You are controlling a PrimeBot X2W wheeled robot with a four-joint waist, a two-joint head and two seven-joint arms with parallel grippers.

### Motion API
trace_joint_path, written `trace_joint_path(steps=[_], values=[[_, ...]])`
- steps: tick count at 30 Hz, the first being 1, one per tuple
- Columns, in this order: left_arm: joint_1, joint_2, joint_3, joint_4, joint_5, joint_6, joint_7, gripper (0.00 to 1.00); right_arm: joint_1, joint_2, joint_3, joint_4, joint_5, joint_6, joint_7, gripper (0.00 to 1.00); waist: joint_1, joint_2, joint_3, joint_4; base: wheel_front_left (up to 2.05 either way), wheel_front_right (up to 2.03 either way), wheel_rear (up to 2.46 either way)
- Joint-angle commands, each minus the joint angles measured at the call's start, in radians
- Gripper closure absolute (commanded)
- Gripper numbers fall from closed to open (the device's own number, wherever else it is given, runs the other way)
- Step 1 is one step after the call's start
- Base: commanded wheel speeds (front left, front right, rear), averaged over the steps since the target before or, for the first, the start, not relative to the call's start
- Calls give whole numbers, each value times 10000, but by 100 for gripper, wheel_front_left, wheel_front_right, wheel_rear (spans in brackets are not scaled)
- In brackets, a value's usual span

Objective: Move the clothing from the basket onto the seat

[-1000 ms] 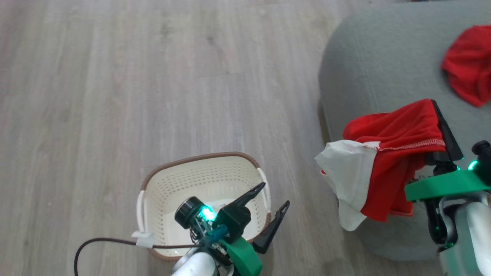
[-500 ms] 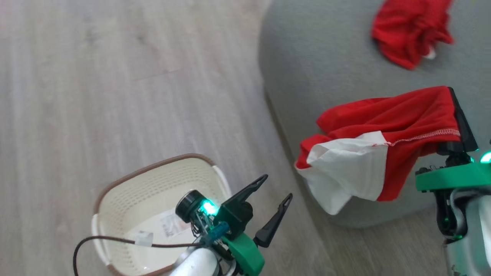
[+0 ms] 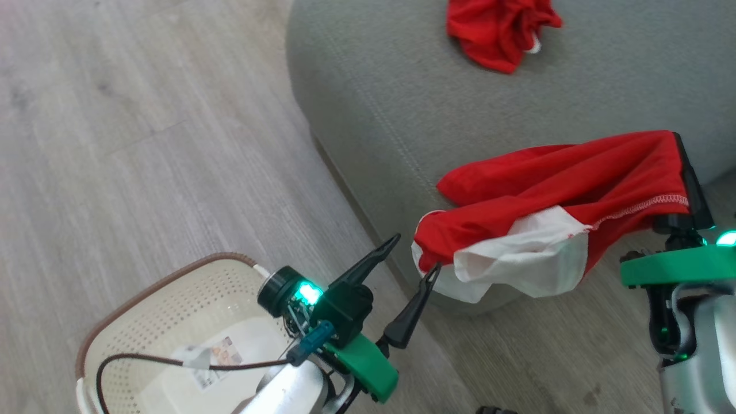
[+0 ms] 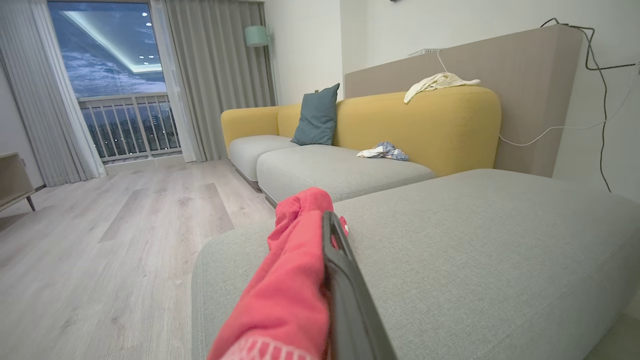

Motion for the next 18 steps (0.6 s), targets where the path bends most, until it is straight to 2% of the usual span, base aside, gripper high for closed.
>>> trace_joint_path(steps=[1,9,15,18], values=[[-321,-22,365,-437,27,67,-51,0,-274,-38,202,-396,59,-2,4,100,0,0,-11,-146,0,0,0],[-240,-22,344,-591,32,73,-51,0,-298,-68,107,-402,21,-2,4,100,0,0,-30,-205,0,0,0],[-313,-22,334,-459,103,12,-51,0,-941,-540,-321,-274,48,-2,4,100,0,0,105,-47,0,0,0],[-405,-22,275,-326,198,-48,-51,0,-1593,-1025,-597,-231,152,-2,4,100,0,0,273,101,0,0,0]])
